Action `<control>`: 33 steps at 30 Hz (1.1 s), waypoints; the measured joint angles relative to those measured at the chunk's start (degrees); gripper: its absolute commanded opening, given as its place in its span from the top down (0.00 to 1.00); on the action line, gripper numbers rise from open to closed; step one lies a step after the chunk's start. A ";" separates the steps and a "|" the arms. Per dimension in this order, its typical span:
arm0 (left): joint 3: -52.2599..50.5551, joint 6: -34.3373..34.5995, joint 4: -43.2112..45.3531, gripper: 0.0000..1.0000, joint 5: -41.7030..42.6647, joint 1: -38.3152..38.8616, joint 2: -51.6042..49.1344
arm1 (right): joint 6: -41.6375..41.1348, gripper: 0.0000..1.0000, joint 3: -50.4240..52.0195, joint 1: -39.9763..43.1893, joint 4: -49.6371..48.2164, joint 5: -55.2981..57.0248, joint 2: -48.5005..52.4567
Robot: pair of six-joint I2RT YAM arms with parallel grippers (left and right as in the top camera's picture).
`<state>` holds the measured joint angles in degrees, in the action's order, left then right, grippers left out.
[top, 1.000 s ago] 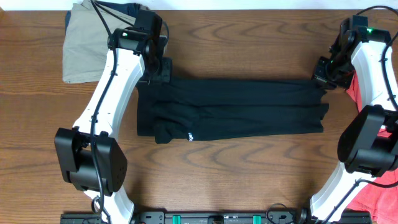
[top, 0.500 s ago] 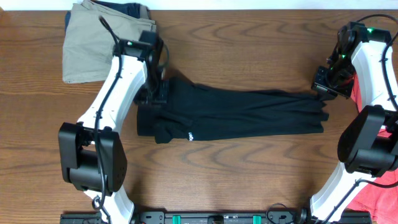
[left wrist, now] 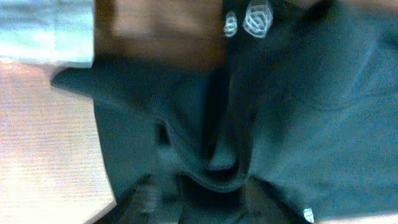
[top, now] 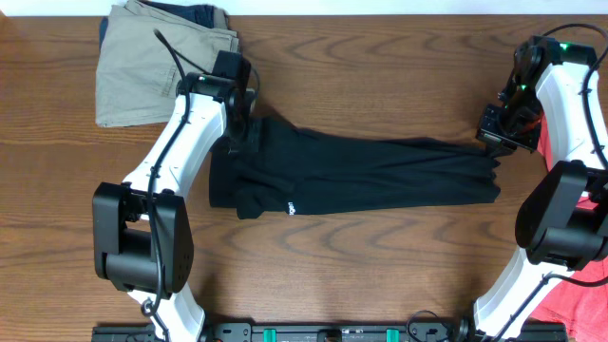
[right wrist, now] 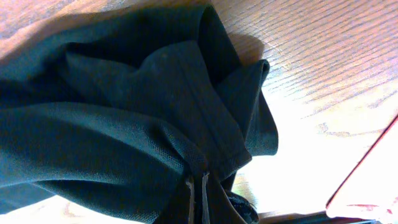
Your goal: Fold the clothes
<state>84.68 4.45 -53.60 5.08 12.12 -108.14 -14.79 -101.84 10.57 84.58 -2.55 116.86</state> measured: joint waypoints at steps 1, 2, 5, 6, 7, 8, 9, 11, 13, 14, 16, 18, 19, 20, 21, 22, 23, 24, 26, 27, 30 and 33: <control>0.00 -0.13 1.57 0.19 -0.13 -0.02 0.00 | 0.15 0.99 0.26 0.00 -0.26 0.04 0.00; 0.00 -0.26 2.91 0.14 -0.13 -0.02 0.00 | 0.22 0.99 0.55 0.00 -0.55 0.04 0.00; 0.00 -0.59 6.14 0.06 -0.17 -0.02 0.00 | 0.39 0.99 1.79 0.00 -1.77 0.24 0.00; 0.00 -0.72 7.06 0.05 -0.07 -0.02 0.00 | 0.39 0.99 2.34 0.00 -2.23 0.28 0.00; 0.00 -0.94 7.67 0.05 0.17 -0.02 0.00 | 0.39 0.99 2.95 0.00 -2.58 0.35 0.00; 0.00 -1.49 8.11 0.05 0.87 -0.02 0.00 | 0.39 0.99 3.54 0.00 -3.13 0.48 0.00; 0.00 -1.92 8.50 0.05 1.73 -0.02 -0.04 | 0.39 0.99 4.22 0.00 -3.50 0.52 0.00; 0.00 -2.89 9.07 0.05 3.69 -0.02 -0.31 | 0.39 0.99 5.25 0.00 -4.13 0.66 0.00; 0.00 -3.43 9.35 0.05 5.51 -0.02 -0.98 | 0.39 0.99 6.05 -0.02 -4.39 0.72 0.00; 0.00 -3.61 9.55 0.06 6.25 -0.02 -1.57 | 0.39 0.99 6.29 -0.02 -4.44 0.74 0.00; 0.02 -4.02 10.05 0.21 7.02 -0.02 -2.75 | 0.39 0.99 6.58 -0.02 -4.48 0.83 0.00; 0.00 -4.44 10.34 0.36 7.69 -0.02 -4.17 | 0.39 0.99 6.67 -0.04 -4.48 0.85 0.00; 0.00 -4.68 10.40 0.43 7.93 -0.02 -4.83 | 0.39 0.99 6.69 -0.02 -4.50 0.87 0.00; 0.00 -4.61 10.45 0.52 8.13 -0.02 -5.31 | 0.39 0.99 6.69 -0.04 -4.50 0.87 0.00; 0.00 -4.76 10.45 0.57 8.31 -0.02 -5.73 | 0.39 0.99 6.69 -0.02 -4.50 0.87 0.00; 0.00 -5.11 10.45 0.60 8.33 -0.02 -5.88 | 0.39 0.99 6.69 -0.04 -4.52 0.87 0.00; 0.00 -5.53 10.51 0.62 8.39 -0.02 -5.88 | 0.39 0.99 6.69 -0.04 -4.52 0.87 0.00; 0.00 -5.73 10.56 0.65 8.50 -0.02 -5.81 | 0.39 0.99 6.69 -0.02 -4.52 0.87 0.00; 0.00 -5.81 10.49 0.67 8.50 -0.02 -5.62 | 0.39 0.99 6.69 -0.04 -4.50 0.87 0.00; 0.00 -5.99 10.29 0.67 8.55 -0.02 -5.53 | 0.39 0.99 6.69 -0.04 -4.52 0.87 0.00; 0.00 -5.92 8.50 0.73 8.55 -0.02 -4.83 | 0.39 0.99 6.71 -0.04 -4.50 0.87 0.00; 0.02 -4.87 4.15 0.89 8.57 -0.02 -3.15 | 0.39 0.99 6.73 -0.04 -4.35 0.87 0.00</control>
<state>84.71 -0.43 -49.45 13.65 12.10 -111.28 -14.39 -95.11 10.52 80.23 -1.67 116.86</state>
